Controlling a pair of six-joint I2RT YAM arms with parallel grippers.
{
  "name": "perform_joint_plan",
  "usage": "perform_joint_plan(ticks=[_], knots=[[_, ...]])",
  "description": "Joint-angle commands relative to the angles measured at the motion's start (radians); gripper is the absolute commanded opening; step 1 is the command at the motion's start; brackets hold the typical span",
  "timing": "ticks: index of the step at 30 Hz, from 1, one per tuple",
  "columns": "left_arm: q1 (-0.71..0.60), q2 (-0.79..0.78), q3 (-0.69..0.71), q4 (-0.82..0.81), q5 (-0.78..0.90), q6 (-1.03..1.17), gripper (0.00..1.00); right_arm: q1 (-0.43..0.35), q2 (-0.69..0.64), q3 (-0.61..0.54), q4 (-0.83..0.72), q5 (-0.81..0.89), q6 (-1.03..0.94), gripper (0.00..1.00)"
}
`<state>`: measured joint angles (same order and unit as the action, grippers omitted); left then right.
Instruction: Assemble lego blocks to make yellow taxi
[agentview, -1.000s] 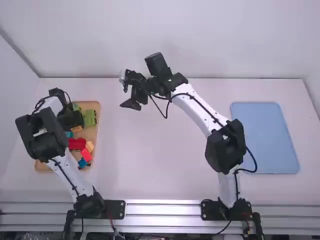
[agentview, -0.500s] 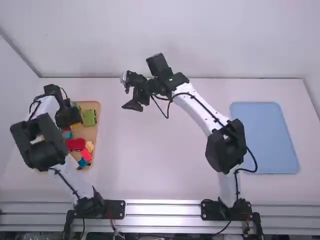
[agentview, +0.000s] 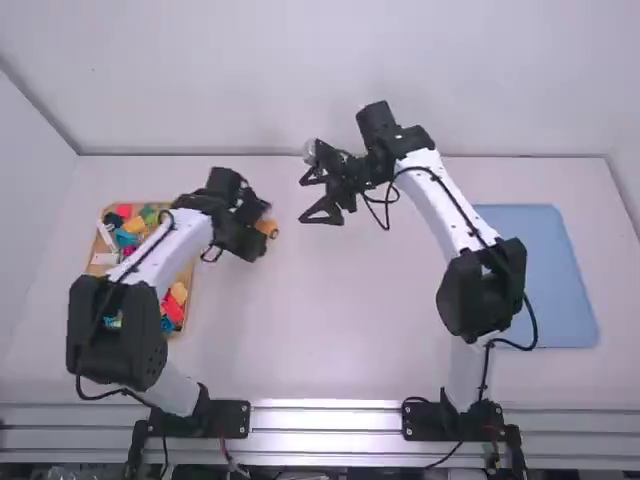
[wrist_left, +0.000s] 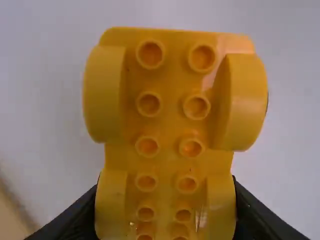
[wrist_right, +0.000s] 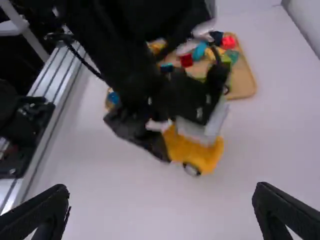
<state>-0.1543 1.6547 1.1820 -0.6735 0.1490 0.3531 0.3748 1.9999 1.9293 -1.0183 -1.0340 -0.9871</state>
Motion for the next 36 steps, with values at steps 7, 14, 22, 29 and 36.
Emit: perform_joint_plan(ticks=[7, 14, 22, 29, 36], knots=[[-0.304, 0.093, 0.0, 0.013, -0.037, 0.251, 0.18, -0.1, -0.335, -0.323, 0.141, -0.049, -0.087, 0.98], [-0.393, 0.18, 0.002, 0.089, -0.064, 0.307, 0.35, -0.15, -0.676, -0.843, 0.811, 0.152, 0.449, 0.98], [-0.396, 0.276, 0.021, 0.062, -0.056, 0.453, 0.42, -0.042, -0.953, -1.25, 1.278, 0.438, 0.65, 0.98], [-0.396, 0.285, 0.008, 0.103, -0.057, 0.448, 0.99, -0.058, -0.99, -1.284, 1.283, 0.446, 0.673, 0.98], [-0.366, 0.269, 0.1, 0.022, -0.087, 0.341, 0.99, -0.127, -0.85, -1.158, 1.247, 0.246, 0.618, 0.98]])
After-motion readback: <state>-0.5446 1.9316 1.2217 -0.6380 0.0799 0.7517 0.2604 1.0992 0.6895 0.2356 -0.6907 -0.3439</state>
